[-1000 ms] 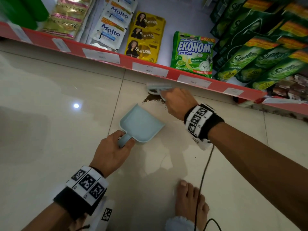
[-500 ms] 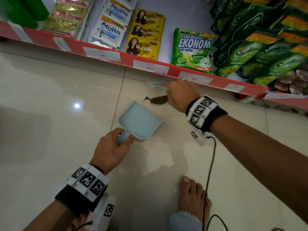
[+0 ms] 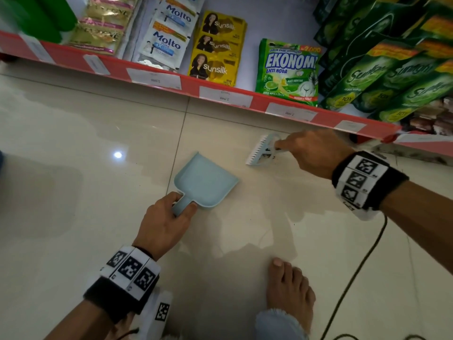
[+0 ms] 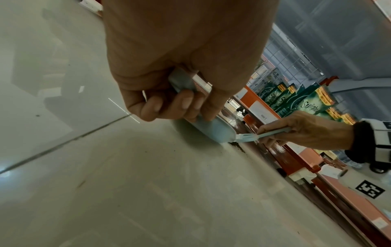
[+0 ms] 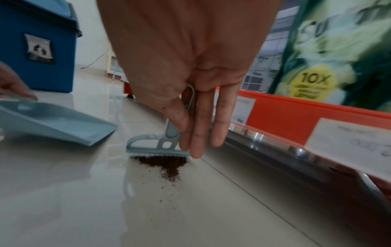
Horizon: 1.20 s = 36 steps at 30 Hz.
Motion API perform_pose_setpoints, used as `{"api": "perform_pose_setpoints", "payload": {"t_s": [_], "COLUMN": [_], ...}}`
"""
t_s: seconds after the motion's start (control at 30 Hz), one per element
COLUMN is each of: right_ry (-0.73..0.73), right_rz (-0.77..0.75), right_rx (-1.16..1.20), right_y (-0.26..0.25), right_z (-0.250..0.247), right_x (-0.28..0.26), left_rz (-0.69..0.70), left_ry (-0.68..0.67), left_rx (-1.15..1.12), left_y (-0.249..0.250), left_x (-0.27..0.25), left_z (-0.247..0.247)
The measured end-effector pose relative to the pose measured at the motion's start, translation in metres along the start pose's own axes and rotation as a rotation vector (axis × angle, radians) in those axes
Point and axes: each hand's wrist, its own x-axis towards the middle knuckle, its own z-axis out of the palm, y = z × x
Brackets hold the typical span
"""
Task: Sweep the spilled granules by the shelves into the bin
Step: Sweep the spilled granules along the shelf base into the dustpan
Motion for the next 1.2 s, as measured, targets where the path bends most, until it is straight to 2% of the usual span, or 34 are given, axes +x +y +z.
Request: {"api": "perform_pose_setpoints", "payload": {"t_s": [0.13, 0.2, 0.33, 0.5, 0.57, 0.63, 0.77, 0.87, 0.93, 1.0, 1.13, 1.2], "right_ry": [0.129, 0.166, 0.072, -0.013, 0.013, 0.106, 0.25, 0.204, 0.119, 0.093, 0.146, 0.207], "right_rz": [0.045, 0.069, 0.144, 0.074, 0.06, 0.08, 0.237, 0.347, 0.305, 0.249, 0.199, 0.237], "right_rx": [0.211, 0.215, 0.04, 0.129, 0.185, 0.21, 0.153, 0.062, 0.048, 0.102, 0.155, 0.135], "right_y": [0.001, -0.004, -0.007, -0.005, -0.004, 0.0, 0.013, 0.014, 0.004, -0.013, -0.041, -0.039], "right_z": [-0.005, -0.003, 0.007, 0.016, 0.015, 0.014, 0.015, 0.024, 0.033, 0.039, 0.034, 0.025], "right_x": [0.009, 0.021, 0.031, -0.001, -0.015, -0.023, -0.019, -0.01, -0.008, -0.013, -0.028, -0.027], "left_rz": [0.02, 0.032, 0.038, 0.033, 0.028, 0.033, 0.065, 0.074, 0.074, 0.071, 0.062, 0.056], "left_ry": [-0.006, -0.01, -0.012, 0.002, -0.005, -0.014, -0.032, -0.034, -0.032, -0.029, -0.012, -0.009], "left_rx": [0.003, -0.001, 0.01, 0.007, -0.008, -0.011, -0.001, 0.022, 0.024, 0.02, 0.027, 0.027], "left_y": [0.007, 0.01, 0.014, 0.014, 0.014, 0.017, 0.026, 0.03, 0.03, 0.029, 0.026, 0.025], "left_x": [0.003, 0.004, 0.004, 0.003, 0.004, 0.006, 0.007, 0.008, 0.008, 0.007, 0.006, 0.006], "left_z": [0.004, 0.006, 0.008, 0.007, 0.009, 0.013, 0.018, 0.019, 0.019, 0.018, 0.016, 0.017]}}
